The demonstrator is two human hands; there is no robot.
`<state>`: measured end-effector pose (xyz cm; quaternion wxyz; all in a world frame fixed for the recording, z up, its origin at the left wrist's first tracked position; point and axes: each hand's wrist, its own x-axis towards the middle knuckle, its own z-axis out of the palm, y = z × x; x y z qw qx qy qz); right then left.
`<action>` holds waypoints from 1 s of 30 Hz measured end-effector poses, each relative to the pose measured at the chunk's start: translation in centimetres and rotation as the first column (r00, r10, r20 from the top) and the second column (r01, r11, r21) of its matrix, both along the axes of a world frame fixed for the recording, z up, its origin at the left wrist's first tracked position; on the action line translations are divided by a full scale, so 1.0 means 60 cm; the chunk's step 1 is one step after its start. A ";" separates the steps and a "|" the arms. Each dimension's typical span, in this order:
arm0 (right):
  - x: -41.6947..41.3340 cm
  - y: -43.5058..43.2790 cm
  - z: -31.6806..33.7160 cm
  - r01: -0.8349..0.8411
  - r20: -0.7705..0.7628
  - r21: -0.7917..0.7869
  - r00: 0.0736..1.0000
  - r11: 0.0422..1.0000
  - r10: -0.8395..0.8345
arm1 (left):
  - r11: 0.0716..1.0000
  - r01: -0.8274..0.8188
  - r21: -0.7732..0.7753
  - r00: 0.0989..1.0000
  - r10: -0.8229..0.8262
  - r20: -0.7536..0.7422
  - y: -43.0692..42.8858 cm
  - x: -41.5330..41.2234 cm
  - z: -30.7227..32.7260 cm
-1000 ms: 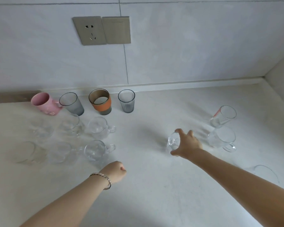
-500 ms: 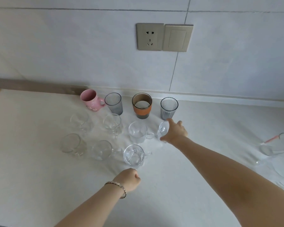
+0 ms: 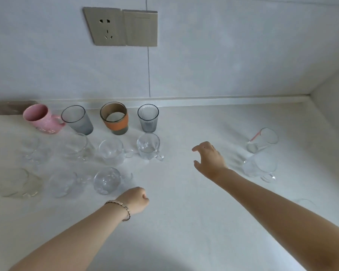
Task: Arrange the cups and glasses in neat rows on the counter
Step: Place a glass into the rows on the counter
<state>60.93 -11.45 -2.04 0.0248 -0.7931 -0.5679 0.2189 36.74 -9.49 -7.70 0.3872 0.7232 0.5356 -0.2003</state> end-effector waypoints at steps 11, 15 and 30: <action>0.247 -0.099 -0.007 0.472 0.210 -0.200 0.877 0.859 -0.433 | 0.995 0.101 0.018 0.995 -0.101 0.026 -0.017 0.120 0.012; 0.254 -0.107 -0.028 0.531 0.065 -0.137 0.847 0.836 -0.527 | 0.997 0.071 0.014 0.997 -0.072 0.025 -0.022 0.116 0.015; -0.079 -0.035 0.002 -0.420 0.099 -0.103 0.898 0.902 0.429 | 0.991 -0.125 -0.051 0.992 0.125 -0.004 -0.033 -0.038 0.011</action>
